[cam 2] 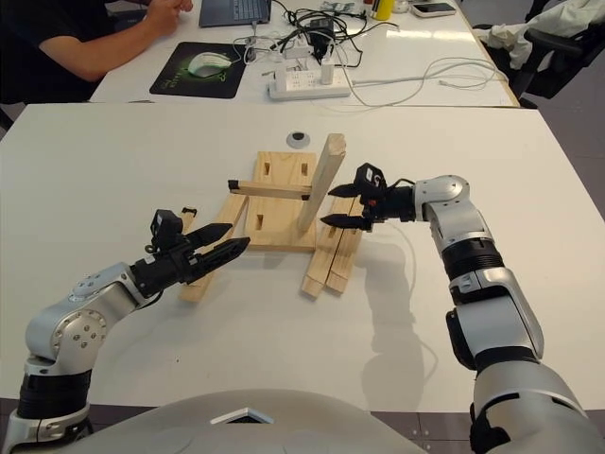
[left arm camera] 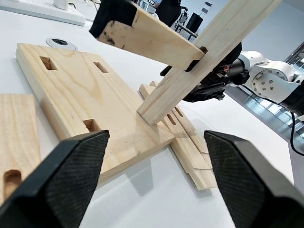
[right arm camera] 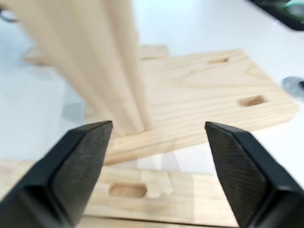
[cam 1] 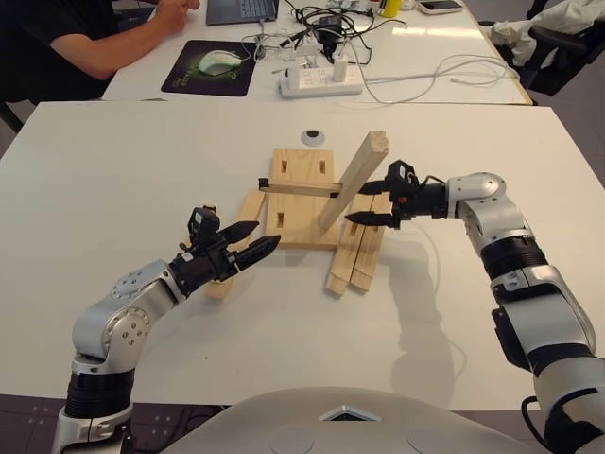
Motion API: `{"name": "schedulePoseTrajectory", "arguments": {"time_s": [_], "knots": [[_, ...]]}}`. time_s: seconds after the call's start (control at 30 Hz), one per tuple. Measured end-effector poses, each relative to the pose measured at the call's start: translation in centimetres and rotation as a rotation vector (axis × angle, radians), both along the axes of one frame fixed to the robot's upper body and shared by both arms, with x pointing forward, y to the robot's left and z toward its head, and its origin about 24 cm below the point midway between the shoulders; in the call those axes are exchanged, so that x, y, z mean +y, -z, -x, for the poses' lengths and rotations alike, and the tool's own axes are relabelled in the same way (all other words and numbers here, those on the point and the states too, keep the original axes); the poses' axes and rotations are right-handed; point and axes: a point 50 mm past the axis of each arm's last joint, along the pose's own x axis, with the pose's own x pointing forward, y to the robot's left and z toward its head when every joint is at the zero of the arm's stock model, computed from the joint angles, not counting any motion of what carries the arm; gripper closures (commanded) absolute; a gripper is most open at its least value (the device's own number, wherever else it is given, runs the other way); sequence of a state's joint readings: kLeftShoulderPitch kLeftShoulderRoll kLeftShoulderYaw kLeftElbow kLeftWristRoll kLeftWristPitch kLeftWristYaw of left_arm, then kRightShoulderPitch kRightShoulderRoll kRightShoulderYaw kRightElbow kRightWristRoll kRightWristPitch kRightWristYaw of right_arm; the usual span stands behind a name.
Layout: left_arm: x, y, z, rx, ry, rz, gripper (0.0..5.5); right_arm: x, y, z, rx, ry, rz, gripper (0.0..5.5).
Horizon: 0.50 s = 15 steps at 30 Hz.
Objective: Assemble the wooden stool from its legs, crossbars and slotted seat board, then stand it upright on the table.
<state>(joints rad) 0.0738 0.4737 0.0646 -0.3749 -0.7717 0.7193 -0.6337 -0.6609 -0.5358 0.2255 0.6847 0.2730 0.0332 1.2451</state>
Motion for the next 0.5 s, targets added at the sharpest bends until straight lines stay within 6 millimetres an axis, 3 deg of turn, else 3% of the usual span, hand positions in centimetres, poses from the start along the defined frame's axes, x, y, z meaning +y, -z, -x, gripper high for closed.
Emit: {"name": "schedulePoseTrajectory", "arguments": {"time_s": [0.1, 0.3, 0.4, 0.47, 0.5], "knots": [[0.1, 0.1, -0.1, 0.006, 0.003, -0.002, 1.79, -0.5, -0.8, -0.3, -0.029, 0.045, -0.026, 1.06], [0.1, 0.0, -0.4, -0.008, 0.002, -0.017, 1.79, -4.3, -3.1, -0.6, -0.075, 0.243, -0.064, 2.08], [0.1, 0.0, -0.4, -0.017, -0.004, -0.027, 1.79, -4.9, -4.1, -0.8, -0.117, 0.319, -0.088, 2.56], [0.1, 0.0, -0.5, -0.026, -0.005, -0.041, 1.79, -4.9, -3.9, -0.4, -0.127, 0.334, -0.069, 2.91], [0.0, 0.1, -0.5, -0.030, -0.004, -0.055, 1.79, -4.9, -2.6, 0.5, -0.106, 0.353, -0.031, 3.12]]}}
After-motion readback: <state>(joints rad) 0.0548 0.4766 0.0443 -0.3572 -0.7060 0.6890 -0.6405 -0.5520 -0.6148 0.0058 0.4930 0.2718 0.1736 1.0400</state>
